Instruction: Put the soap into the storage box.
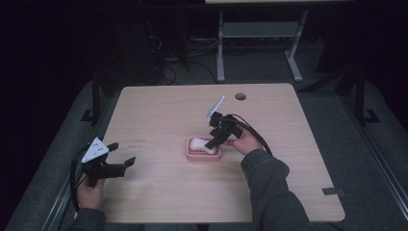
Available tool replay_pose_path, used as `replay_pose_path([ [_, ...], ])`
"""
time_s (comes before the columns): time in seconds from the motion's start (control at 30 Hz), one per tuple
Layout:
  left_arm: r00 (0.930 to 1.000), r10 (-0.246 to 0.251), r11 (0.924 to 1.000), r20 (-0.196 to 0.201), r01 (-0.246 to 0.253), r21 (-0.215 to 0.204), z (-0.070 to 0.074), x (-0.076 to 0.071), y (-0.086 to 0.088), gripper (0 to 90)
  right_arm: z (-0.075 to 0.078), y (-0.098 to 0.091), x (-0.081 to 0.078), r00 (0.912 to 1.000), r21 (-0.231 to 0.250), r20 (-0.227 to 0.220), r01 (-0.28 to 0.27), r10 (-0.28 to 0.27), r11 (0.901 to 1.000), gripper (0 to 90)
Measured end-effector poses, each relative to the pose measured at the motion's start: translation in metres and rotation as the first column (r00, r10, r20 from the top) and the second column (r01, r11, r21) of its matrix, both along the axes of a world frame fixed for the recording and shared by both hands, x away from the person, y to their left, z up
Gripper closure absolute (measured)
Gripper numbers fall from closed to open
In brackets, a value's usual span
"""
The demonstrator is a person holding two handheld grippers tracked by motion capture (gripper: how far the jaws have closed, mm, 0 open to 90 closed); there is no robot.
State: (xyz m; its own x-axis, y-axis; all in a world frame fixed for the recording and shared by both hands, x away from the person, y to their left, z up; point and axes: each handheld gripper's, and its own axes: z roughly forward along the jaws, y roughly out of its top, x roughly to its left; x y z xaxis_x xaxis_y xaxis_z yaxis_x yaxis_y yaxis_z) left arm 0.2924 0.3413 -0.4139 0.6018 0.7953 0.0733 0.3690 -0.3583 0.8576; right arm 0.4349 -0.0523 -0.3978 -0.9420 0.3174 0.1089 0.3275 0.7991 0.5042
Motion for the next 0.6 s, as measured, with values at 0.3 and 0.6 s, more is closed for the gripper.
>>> replay_pose_path([
  [0.3, 1.0000, 0.000, 1.0000, -0.001, 0.000, 0.001, 0.000, 0.000, 0.000, 14.5, 0.005, -0.008, -0.002, 0.9998, 0.008, 0.006, 0.017, -0.017, 0.9998, 35.6],
  [0.6, 1.0000, -0.001, 1.0000, -0.003, 0.001, 0.002, 0.000, 0.000, 0.000, 14.5, 0.005, -0.019, -0.006, 0.9994, 0.020, -0.001, 0.034, -0.034, 0.9992, 34.6],
])
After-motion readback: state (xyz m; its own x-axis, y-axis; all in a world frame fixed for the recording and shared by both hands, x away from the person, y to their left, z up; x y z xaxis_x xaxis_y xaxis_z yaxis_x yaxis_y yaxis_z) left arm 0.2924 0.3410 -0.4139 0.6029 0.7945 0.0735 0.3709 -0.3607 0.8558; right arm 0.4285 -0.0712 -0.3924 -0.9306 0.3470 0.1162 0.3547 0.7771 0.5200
